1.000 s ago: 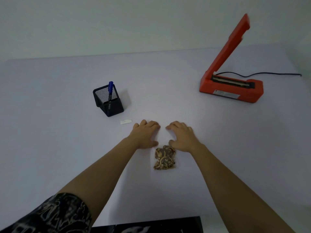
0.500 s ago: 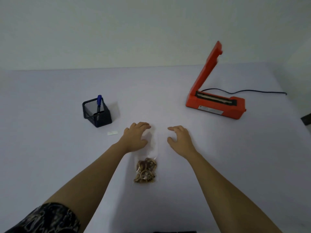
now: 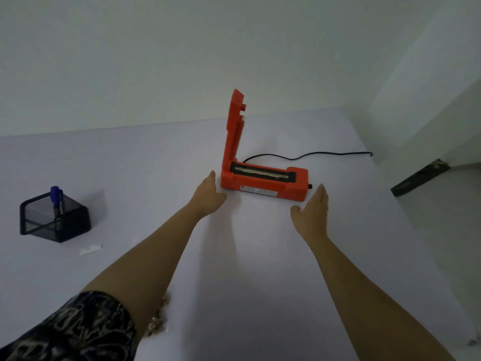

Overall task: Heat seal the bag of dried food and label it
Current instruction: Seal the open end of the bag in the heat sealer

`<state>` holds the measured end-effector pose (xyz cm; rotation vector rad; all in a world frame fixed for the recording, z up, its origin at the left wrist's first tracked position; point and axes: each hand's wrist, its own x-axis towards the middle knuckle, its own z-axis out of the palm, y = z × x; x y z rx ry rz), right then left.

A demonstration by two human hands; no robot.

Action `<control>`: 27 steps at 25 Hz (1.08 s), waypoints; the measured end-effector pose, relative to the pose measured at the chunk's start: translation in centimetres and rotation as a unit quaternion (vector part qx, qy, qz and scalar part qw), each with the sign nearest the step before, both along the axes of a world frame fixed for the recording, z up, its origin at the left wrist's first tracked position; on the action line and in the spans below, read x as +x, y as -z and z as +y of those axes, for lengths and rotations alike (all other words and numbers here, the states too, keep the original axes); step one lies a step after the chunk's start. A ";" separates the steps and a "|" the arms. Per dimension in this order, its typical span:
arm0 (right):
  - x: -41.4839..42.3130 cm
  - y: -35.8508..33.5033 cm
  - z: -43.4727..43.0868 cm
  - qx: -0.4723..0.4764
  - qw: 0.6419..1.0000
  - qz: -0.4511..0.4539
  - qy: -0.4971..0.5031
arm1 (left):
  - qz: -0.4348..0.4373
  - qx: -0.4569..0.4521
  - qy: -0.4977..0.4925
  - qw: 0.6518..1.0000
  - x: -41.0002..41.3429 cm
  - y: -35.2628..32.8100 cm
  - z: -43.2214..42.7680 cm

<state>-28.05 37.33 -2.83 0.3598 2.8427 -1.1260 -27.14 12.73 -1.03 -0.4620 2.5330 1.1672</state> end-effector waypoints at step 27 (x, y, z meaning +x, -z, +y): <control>14.4 -0.3 1.0 -0.075 0.995 0.052 -0.034 | 0.022 0.016 0.045 0.999 10.0 0.4 0.4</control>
